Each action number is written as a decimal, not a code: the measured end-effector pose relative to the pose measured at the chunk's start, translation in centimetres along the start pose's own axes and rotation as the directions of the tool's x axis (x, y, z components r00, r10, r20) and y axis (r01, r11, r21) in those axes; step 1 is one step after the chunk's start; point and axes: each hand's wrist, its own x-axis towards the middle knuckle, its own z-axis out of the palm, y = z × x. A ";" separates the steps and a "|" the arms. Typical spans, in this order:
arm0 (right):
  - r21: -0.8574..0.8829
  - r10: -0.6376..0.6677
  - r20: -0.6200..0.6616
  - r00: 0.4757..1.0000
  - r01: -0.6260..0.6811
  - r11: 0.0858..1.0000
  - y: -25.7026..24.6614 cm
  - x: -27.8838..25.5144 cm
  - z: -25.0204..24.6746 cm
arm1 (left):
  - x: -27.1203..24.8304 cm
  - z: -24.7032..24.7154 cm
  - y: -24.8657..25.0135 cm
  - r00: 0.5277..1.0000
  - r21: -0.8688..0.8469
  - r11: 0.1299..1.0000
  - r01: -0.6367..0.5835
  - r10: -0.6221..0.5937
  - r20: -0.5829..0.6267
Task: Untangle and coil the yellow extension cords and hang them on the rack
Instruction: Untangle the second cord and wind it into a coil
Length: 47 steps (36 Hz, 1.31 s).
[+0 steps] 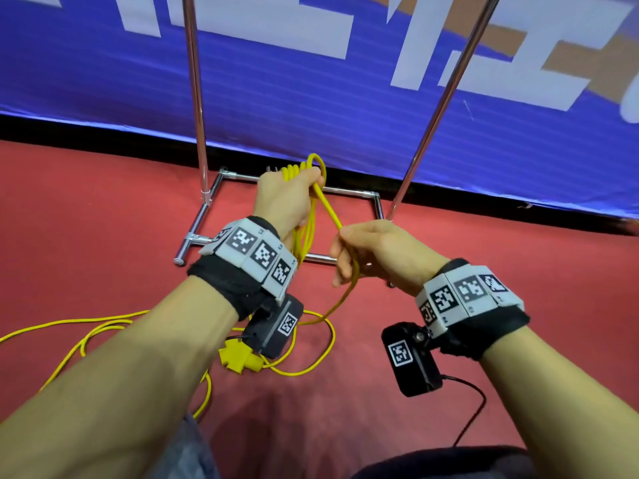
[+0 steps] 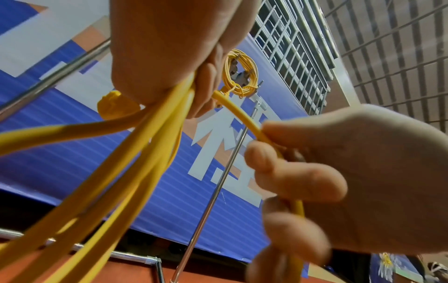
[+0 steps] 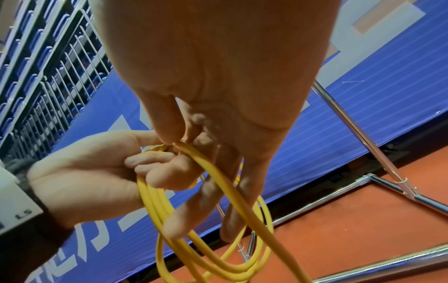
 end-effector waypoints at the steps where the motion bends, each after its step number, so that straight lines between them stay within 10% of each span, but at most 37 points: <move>1: -0.003 0.008 0.015 1.000 -0.008 1.000 0.1 -0.1 -0.1 | 0.1 -0.1 0.0 1.000 0.011 1.000 0.009 -0.009 0.000; 12: -0.211 -0.032 -0.012 0.999 0.029 0.977 -0.5 0.1 -0.2 | -1.2 -0.4 1.4 0.950 -0.457 0.840 0.294 -0.205 0.235; 22: -0.504 0.050 -0.277 0.960 -0.189 0.843 1.6 -0.1 -4.1 | 0.5 -2.3 2.8 0.994 -0.514 0.851 0.109 -0.078 0.081; 31: -0.218 0.062 -0.568 0.820 -0.223 0.950 1.3 0.4 -6.5 | 0.7 -1.5 2.1 0.993 -0.226 0.969 -0.100 0.081 -0.089; 47: 0.035 0.169 -0.551 0.818 -0.179 0.983 0.6 -0.3 -7.1 | 1.2 -1.7 1.9 0.963 -0.002 0.975 -0.223 0.220 -0.159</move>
